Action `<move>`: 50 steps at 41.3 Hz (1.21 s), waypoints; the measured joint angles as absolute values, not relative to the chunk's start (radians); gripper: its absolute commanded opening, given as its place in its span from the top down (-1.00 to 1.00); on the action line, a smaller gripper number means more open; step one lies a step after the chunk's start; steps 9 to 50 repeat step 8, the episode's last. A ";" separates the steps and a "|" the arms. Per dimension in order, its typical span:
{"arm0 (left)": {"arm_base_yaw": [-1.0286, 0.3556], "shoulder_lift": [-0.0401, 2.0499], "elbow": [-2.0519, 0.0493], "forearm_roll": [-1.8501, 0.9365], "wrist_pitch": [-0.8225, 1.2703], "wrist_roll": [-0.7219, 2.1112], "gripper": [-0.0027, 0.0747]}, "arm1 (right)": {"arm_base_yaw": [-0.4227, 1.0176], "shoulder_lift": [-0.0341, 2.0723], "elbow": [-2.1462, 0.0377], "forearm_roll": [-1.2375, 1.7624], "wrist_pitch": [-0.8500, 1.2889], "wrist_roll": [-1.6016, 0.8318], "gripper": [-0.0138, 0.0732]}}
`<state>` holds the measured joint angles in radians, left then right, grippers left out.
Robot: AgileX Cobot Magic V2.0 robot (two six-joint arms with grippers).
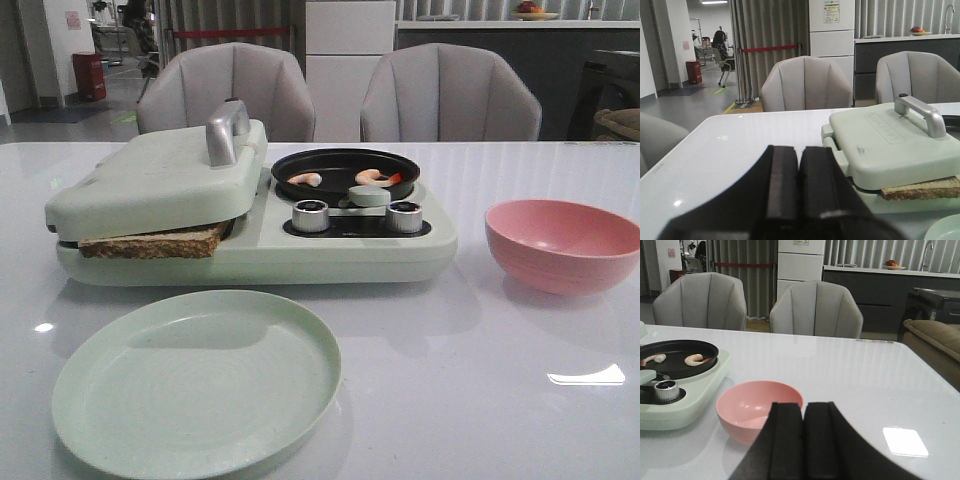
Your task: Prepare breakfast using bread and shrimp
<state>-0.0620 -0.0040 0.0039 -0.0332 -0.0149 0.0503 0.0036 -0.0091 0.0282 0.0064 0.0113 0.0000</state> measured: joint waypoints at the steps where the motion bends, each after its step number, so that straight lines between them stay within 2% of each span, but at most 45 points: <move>1: -0.062 -0.004 0.004 -0.033 -0.015 0.050 0.67 | 0.004 -0.009 0.028 0.006 0.011 0.000 0.77; 50: -0.062 -0.004 0.004 -0.033 -0.015 0.050 0.67 | 0.004 -0.009 0.028 0.006 0.011 0.000 0.77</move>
